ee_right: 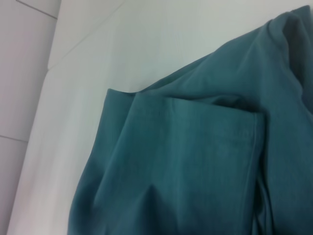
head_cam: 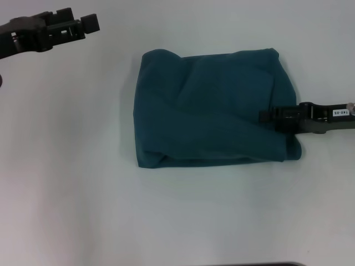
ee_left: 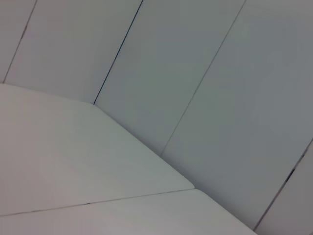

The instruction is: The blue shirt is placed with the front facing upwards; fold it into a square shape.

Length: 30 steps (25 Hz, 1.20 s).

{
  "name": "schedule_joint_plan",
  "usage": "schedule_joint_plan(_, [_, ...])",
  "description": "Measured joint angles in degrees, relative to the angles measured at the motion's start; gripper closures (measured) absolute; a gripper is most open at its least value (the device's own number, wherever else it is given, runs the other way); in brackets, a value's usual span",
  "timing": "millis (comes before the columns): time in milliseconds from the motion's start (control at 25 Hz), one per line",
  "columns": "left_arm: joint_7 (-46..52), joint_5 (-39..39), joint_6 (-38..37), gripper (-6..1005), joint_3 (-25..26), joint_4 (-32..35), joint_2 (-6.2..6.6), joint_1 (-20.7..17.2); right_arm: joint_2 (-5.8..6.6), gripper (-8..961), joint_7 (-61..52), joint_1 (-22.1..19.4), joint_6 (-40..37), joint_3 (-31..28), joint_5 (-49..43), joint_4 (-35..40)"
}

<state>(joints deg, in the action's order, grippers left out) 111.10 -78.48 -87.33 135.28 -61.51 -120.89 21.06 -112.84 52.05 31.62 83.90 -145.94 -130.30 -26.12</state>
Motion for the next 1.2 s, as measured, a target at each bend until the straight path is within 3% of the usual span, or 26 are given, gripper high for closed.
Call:
schedule_joint_plan(800, [-0.01, 0.00, 0.74, 35, 0.07, -0.01, 0.25, 0.66, -1.86, 8, 1.03, 2.79, -2.45, 0.04, 0.60, 0.02])
schedule_joint_plan(1200, [-0.02, 0.00, 0.82, 35, 0.07, 0.13, 0.22, 1.32, -2.00, 69, 2.00, 2.95, -1.60, -0.15, 2.27, -0.06])
